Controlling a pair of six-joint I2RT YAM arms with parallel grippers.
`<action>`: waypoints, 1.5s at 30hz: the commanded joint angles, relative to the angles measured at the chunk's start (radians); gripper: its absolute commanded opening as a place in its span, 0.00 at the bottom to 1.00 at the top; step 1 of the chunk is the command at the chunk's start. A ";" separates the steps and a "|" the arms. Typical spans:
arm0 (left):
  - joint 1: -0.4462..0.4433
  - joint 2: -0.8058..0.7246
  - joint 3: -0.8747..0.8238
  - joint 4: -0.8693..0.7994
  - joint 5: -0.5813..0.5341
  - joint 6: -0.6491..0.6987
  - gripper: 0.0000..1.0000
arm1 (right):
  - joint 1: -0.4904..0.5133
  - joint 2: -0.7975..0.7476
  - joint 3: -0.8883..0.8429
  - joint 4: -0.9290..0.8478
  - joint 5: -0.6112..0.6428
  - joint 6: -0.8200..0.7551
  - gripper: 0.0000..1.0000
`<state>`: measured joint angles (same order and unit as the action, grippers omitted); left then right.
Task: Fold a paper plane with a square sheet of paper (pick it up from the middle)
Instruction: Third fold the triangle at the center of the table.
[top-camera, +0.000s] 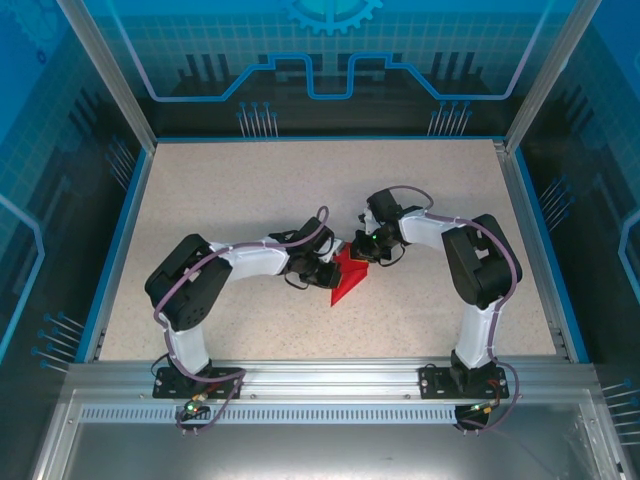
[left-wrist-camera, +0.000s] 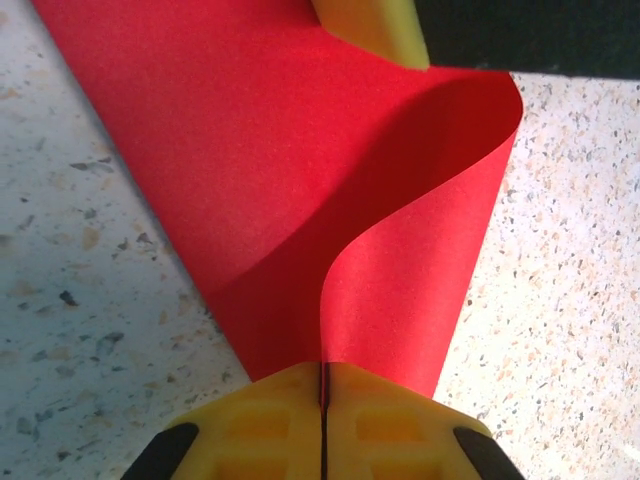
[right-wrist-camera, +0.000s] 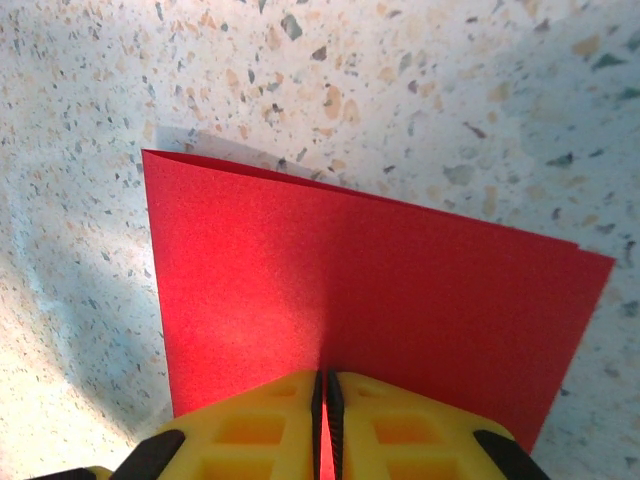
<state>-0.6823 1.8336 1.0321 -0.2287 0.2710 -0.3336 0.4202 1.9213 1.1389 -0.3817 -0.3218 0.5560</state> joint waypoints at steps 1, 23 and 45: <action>0.012 0.017 0.035 -0.029 -0.016 0.011 0.07 | 0.011 0.017 0.000 -0.047 0.018 -0.010 0.14; 0.014 0.050 0.048 -0.038 -0.019 -0.002 0.09 | 0.011 0.010 -0.009 -0.042 0.017 -0.001 0.15; 0.015 0.038 0.022 -0.013 -0.029 -0.044 0.09 | 0.011 0.020 -0.021 -0.027 0.025 0.015 0.15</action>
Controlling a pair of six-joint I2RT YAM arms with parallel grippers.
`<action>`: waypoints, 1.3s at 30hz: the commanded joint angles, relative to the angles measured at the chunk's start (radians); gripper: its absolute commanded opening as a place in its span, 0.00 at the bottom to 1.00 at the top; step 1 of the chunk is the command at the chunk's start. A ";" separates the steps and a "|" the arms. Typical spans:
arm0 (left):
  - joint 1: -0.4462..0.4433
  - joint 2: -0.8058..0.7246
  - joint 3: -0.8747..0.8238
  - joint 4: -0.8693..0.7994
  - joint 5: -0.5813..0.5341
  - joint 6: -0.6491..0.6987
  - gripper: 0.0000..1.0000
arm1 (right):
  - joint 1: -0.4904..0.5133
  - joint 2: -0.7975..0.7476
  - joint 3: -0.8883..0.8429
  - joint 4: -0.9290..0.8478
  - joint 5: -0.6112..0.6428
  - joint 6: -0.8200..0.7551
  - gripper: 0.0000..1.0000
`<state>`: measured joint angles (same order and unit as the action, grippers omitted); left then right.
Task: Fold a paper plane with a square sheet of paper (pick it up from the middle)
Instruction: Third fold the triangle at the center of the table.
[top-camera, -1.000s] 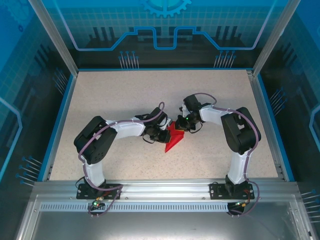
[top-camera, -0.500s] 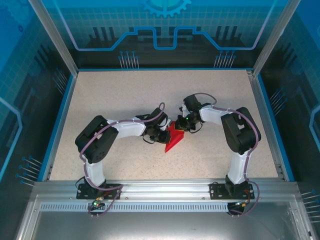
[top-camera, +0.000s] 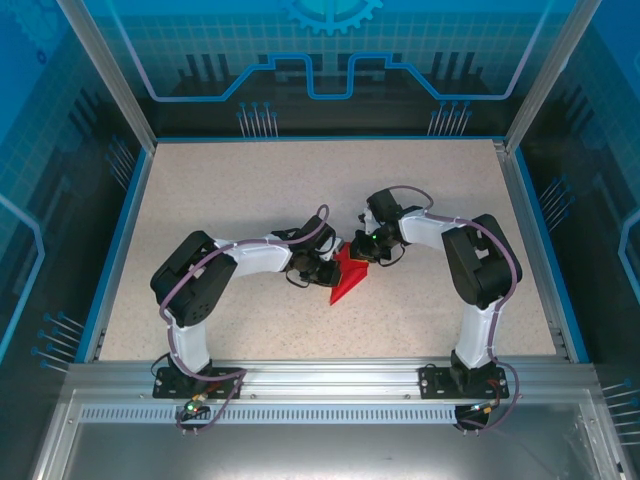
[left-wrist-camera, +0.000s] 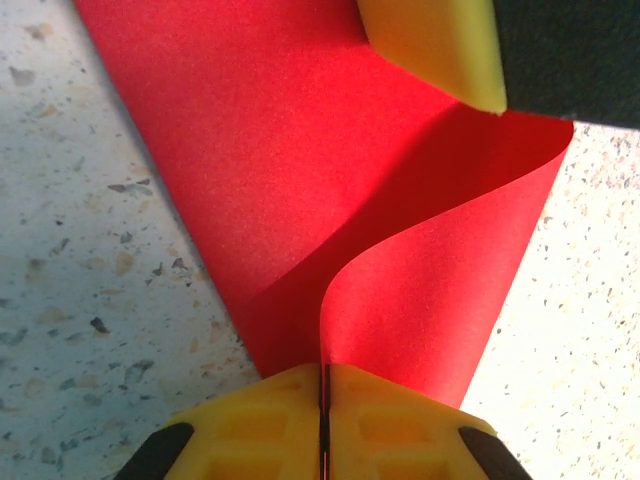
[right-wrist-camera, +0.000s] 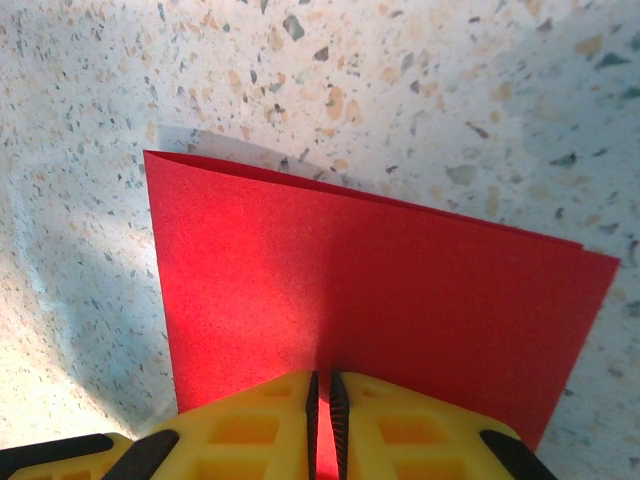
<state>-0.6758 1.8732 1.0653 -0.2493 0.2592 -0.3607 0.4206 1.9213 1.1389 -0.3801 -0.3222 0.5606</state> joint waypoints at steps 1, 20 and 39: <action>0.007 -0.001 -0.009 0.004 -0.020 -0.019 0.09 | 0.011 0.021 -0.022 -0.029 0.026 0.011 0.15; 0.006 -0.015 -0.041 0.017 -0.020 -0.037 0.08 | -0.075 -0.189 -0.108 0.084 -0.049 0.113 0.20; 0.006 -0.029 -0.050 0.020 -0.015 -0.037 0.08 | 0.106 -0.395 -0.502 0.488 -0.101 0.411 0.15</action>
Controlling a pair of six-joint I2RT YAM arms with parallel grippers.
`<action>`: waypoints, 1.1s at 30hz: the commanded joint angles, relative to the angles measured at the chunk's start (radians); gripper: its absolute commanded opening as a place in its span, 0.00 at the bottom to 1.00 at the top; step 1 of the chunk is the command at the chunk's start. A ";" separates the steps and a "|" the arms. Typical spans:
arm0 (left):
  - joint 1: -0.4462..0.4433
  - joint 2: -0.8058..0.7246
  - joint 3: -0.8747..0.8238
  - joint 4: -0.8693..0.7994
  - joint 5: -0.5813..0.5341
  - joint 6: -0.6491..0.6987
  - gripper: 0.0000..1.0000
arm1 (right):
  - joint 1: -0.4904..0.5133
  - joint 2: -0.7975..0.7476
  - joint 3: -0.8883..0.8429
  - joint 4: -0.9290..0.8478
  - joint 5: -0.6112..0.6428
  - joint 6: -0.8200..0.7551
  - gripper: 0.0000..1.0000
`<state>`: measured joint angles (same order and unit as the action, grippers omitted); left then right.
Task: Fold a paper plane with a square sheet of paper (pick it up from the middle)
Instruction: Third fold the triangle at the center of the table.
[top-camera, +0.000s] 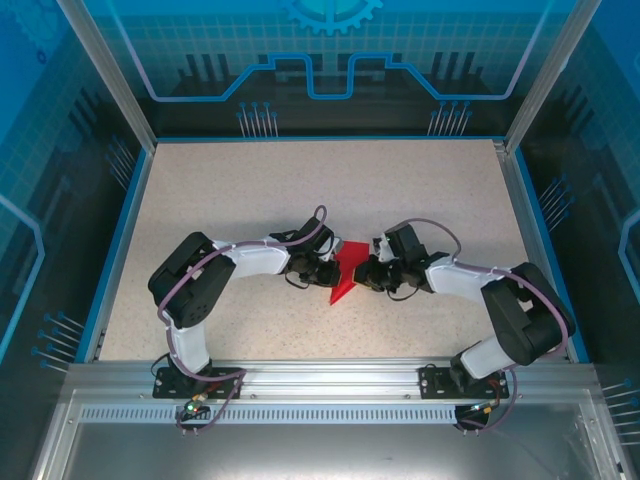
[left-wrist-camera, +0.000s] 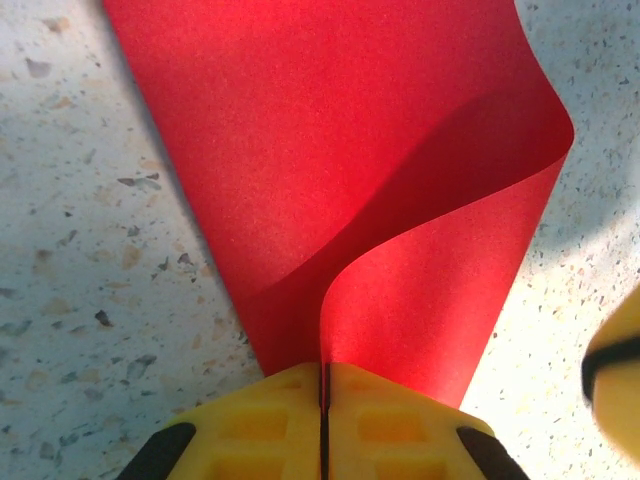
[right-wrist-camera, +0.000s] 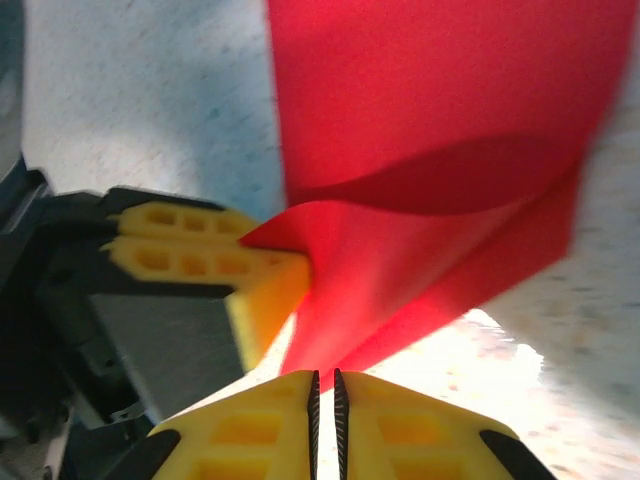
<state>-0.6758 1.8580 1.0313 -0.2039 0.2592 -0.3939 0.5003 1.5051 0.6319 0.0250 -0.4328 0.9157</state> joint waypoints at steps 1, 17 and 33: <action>0.005 -0.013 -0.017 -0.025 -0.014 -0.005 0.08 | 0.033 0.031 0.008 0.092 0.011 0.063 0.15; 0.006 -0.017 -0.019 -0.031 -0.015 0.005 0.08 | 0.057 0.122 0.026 0.090 0.035 0.064 0.15; 0.006 -0.013 -0.014 -0.035 -0.005 0.010 0.09 | 0.064 0.095 0.085 0.050 0.048 0.086 0.18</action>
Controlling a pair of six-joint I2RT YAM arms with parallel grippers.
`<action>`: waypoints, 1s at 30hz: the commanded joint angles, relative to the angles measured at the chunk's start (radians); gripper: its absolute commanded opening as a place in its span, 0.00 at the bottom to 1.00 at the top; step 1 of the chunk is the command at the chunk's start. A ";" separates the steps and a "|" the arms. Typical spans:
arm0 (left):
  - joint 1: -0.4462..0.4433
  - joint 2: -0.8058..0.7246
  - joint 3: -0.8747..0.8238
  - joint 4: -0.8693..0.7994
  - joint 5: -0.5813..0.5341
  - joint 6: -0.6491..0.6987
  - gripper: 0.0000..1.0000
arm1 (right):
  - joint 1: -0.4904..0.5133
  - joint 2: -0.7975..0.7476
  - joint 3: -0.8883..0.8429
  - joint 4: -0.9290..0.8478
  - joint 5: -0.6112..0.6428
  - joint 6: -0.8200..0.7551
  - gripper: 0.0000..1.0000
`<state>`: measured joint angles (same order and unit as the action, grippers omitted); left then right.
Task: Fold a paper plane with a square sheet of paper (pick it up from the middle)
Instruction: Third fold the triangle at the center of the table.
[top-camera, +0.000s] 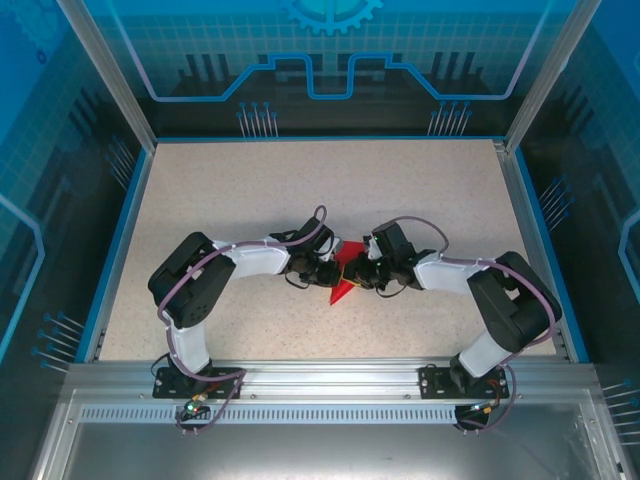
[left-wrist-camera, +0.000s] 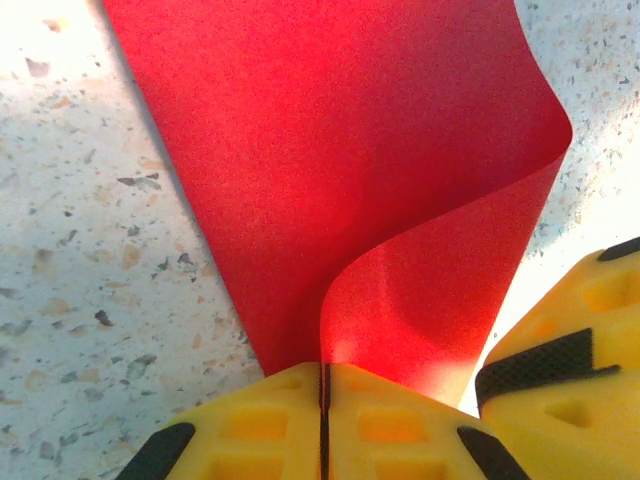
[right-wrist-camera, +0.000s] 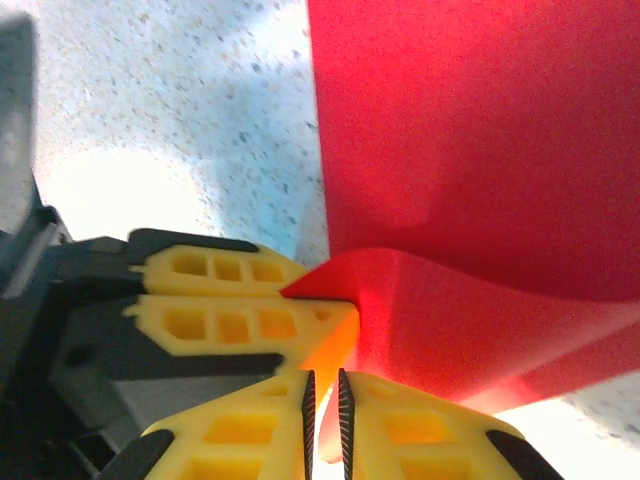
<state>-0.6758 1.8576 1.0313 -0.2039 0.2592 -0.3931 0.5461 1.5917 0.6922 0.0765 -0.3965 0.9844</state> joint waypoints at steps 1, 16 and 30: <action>0.006 -0.013 -0.015 -0.035 -0.004 0.009 0.09 | 0.021 0.015 0.027 -0.007 0.019 0.020 0.17; 0.006 -0.002 -0.014 -0.042 -0.006 0.013 0.09 | 0.020 0.088 -0.043 0.023 0.042 0.000 0.18; 0.006 0.006 -0.017 -0.055 -0.011 0.020 0.08 | -0.037 0.005 -0.014 0.007 -0.004 -0.025 0.18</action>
<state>-0.6720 1.8576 1.0313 -0.2085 0.2592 -0.3904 0.5335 1.6302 0.6674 0.0978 -0.3820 0.9863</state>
